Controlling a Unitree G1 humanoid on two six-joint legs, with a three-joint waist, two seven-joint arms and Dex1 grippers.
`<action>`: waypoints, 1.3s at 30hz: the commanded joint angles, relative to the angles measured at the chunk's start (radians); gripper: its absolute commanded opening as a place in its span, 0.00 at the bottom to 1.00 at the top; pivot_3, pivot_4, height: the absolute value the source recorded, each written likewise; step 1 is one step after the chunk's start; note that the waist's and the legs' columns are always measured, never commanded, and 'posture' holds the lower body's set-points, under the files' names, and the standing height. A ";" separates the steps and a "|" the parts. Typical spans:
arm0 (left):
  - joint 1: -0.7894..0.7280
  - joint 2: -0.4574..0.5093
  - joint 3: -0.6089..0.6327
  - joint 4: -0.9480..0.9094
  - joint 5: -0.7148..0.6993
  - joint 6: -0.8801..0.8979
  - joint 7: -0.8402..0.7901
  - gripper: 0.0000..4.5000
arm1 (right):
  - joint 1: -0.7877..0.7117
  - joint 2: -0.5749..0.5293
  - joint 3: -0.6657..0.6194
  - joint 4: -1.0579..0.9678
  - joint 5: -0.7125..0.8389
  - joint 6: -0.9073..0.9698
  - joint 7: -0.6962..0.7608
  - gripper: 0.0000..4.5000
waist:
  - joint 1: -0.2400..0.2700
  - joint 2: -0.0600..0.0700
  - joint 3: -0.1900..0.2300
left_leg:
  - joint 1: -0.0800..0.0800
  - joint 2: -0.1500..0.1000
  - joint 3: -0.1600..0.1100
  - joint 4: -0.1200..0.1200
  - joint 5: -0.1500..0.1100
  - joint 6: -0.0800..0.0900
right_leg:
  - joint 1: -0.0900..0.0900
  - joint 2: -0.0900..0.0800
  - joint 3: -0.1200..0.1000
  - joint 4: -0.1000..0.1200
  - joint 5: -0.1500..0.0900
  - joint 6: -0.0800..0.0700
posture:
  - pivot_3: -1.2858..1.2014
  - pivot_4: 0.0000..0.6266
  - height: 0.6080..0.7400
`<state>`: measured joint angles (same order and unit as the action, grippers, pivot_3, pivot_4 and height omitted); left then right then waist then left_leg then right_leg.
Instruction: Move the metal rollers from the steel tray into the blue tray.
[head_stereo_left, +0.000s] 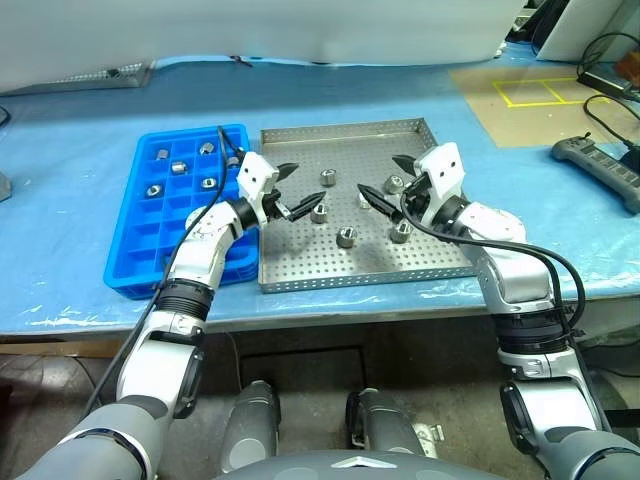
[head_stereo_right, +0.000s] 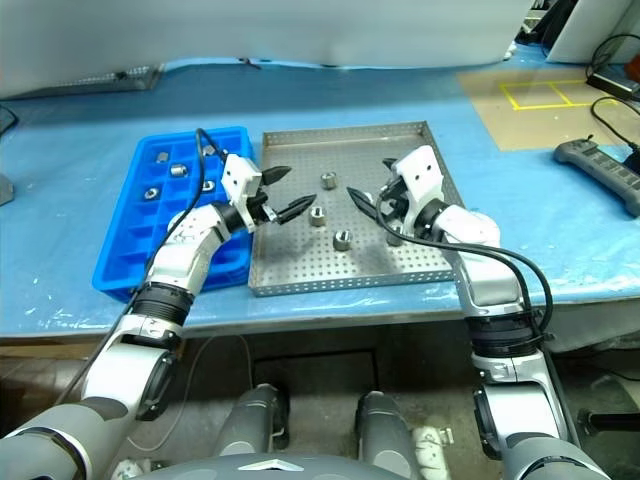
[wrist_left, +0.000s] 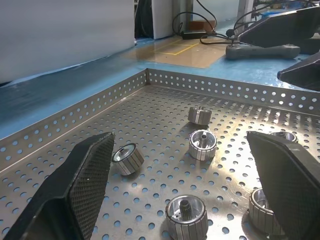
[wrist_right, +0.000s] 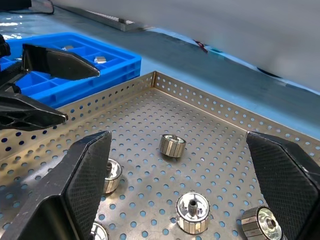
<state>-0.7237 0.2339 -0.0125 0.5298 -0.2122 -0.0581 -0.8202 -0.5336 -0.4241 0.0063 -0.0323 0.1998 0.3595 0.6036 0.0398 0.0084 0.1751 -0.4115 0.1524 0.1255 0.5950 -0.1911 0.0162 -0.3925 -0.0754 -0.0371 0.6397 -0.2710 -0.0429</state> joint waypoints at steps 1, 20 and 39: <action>-0.016 0.009 0.008 -0.038 -0.003 -0.009 0.006 0.99 | -0.027 0.006 -0.012 -0.013 0.007 -0.019 -0.007 1.00 | 0.000 0.000 0.000 | 0.000 0.000 0.000 0.000 0.000 0.000 | 0.000 0.000 0.000 0.000 0.000 0.000 | 0.49 0.24 1.00; -0.118 0.049 -0.085 0.058 0.111 0.194 -0.004 0.99 | -0.019 0.010 -0.024 -0.009 0.008 0.050 -0.052 1.00 | -0.002 0.000 0.000 | 0.000 0.000 0.000 0.000 0.000 0.000 | 0.000 0.000 0.000 0.000 0.000 0.000 | 0.46 0.24 1.00; -0.314 0.010 -0.200 0.329 0.259 0.258 -0.017 0.99 | 0.115 0.034 -0.066 -0.148 0.021 0.100 -0.160 1.00 | -0.029 -0.001 0.001 | 0.000 0.000 0.002 0.000 0.000 0.000 | 0.000 0.000 0.002 0.000 0.000 0.000 | 0.43 0.24 1.00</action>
<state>-1.0143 0.2364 -0.2068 0.8578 0.0267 0.2213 -0.8544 -0.4160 -0.3822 -0.0351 -0.1311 0.2147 0.4698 0.4484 0.0111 0.0069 0.1760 -0.4110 0.1523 0.1273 0.5949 -0.1910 0.0160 -0.3927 -0.0754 -0.0353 0.6394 -0.2709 -0.0427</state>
